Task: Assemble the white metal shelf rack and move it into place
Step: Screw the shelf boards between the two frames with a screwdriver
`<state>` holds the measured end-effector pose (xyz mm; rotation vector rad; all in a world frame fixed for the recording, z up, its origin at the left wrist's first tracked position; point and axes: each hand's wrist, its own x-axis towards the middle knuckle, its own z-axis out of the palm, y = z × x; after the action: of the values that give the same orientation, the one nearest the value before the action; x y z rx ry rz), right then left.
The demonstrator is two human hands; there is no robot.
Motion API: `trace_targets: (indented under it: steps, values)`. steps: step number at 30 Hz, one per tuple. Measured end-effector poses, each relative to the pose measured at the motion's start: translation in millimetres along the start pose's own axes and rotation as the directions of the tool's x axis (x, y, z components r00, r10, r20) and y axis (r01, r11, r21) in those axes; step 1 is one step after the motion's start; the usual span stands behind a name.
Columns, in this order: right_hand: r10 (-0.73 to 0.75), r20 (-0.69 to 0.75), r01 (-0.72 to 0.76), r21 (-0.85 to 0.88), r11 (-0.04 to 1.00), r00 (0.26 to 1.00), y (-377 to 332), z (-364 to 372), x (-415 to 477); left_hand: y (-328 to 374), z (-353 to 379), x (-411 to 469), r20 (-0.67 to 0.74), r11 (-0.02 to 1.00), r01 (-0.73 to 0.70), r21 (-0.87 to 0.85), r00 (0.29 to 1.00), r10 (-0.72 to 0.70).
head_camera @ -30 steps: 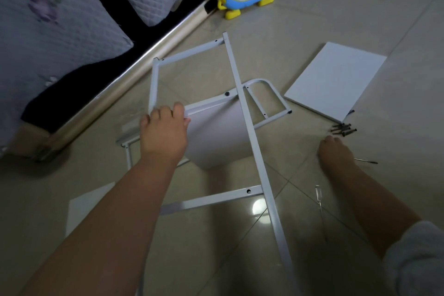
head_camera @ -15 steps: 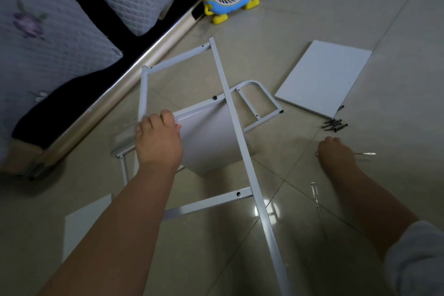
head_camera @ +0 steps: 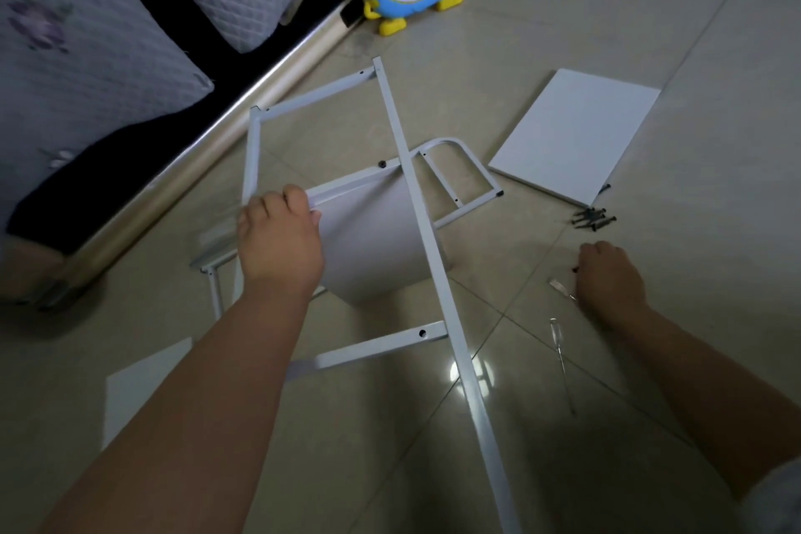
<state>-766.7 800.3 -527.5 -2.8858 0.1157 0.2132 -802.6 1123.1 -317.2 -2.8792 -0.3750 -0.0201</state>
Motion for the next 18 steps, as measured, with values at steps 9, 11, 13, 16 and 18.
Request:
trace_targets:
  steps: [9, 11, 13, 16, 18]
  values:
    - [-0.235, 0.228, 0.291, -0.255, 0.922, 0.945, -11.1, -7.8, 14.7, 2.7, -4.7, -1.8, 0.067, 0.999, 0.031, 0.031, 0.997, -0.033]
    - [-0.19, 0.264, 0.267, -0.298, 0.916, 0.946, -15.9, -8.0, 15.2, 2.5, -4.7, -2.4, 0.063, 0.999, 0.03, 0.01, 0.998, -0.031]
    - [-0.201, 0.302, 0.307, -0.36, 0.881, 0.932, -18.5, -8.0, 10.8, 1.7, -4.7, -1.6, 0.076, 1.0, 0.027, 0.003, 0.997, -0.027]
    - [-0.177, 0.228, 0.244, -0.315, 0.917, 0.958, -32.9, -16.3, 7.4, -2.1, -5.7, 1.7, 0.111, 0.998, 0.051, 0.047, 0.992, -0.056]
    - [-0.126, 0.071, 0.129, -0.03, 0.991, 0.989, -52.8, -36.2, 18.7, -3.6, -9.0, 4.3, 0.132, 0.996, 0.06, 0.062, 0.989, -0.067]
